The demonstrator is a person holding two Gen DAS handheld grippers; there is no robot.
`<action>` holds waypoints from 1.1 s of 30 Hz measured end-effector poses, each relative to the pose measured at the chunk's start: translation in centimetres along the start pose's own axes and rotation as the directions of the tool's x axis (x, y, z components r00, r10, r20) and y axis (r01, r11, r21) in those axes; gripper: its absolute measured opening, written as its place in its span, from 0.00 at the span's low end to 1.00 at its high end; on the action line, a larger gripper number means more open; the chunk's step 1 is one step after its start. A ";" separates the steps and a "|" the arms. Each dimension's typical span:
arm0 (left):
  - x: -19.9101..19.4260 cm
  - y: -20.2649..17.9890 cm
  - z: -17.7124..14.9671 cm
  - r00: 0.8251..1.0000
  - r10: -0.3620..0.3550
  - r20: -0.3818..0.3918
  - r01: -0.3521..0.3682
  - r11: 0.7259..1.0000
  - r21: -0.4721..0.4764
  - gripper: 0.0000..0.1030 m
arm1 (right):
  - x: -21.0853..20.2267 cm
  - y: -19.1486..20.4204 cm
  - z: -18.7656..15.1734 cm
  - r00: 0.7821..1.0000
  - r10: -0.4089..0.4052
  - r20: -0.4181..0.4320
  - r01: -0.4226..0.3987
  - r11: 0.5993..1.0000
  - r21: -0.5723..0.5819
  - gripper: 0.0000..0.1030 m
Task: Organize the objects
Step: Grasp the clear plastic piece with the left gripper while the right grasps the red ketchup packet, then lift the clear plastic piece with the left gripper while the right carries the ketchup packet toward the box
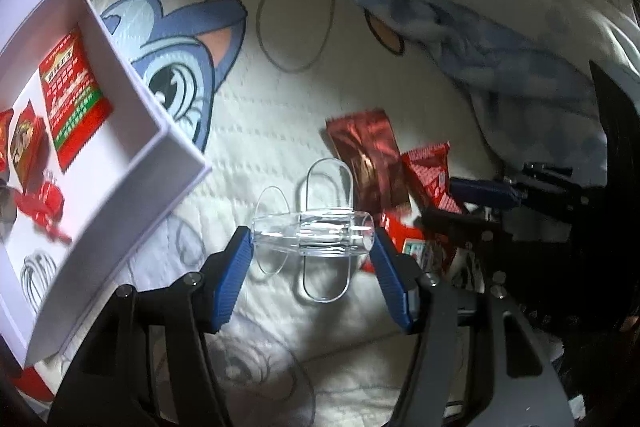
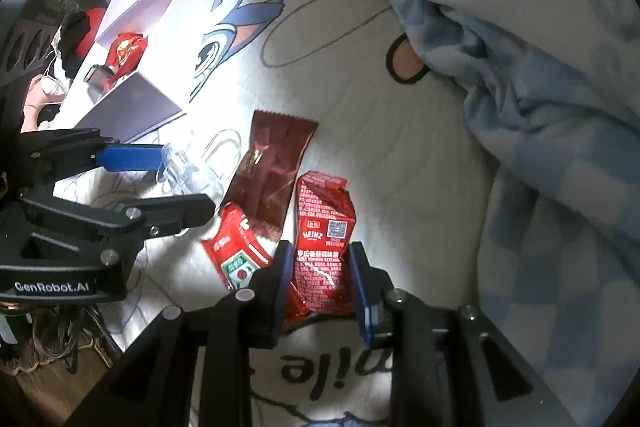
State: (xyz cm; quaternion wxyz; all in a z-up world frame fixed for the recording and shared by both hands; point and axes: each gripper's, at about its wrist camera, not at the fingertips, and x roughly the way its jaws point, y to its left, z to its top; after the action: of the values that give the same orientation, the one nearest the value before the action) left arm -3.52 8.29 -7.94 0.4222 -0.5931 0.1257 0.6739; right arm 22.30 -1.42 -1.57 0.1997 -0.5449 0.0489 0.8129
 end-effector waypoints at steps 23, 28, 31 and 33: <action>-2.9 4.2 -6.5 0.998 0.000 -0.065 -0.001 1.000 -0.023 0.57 | -1.0 5.5 -4.3 0.997 0.070 -0.015 -0.070 0.997 0.014 0.27; -2.2 5.1 -7.2 0.995 0.011 -0.100 -0.013 1.000 -0.021 0.57 | -0.7 5.8 -4.7 0.997 0.065 -0.027 -0.065 0.998 0.013 0.27; -2.0 5.5 -7.3 0.995 0.000 -0.105 -0.004 0.999 -0.034 0.57 | -0.3 5.9 -4.5 0.997 0.069 -0.036 -0.068 0.997 0.034 0.27; -1.8 6.0 -7.1 0.994 -0.009 -0.105 0.004 0.999 -0.049 0.57 | 0.0 5.9 -4.4 0.997 0.065 -0.040 -0.063 0.997 0.040 0.27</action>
State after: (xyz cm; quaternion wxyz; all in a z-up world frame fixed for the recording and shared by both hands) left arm -3.01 -0.89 -10.16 0.4026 -0.6385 0.1293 0.6431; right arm 23.83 -8.11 -4.15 0.1831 -0.5559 0.0860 0.8063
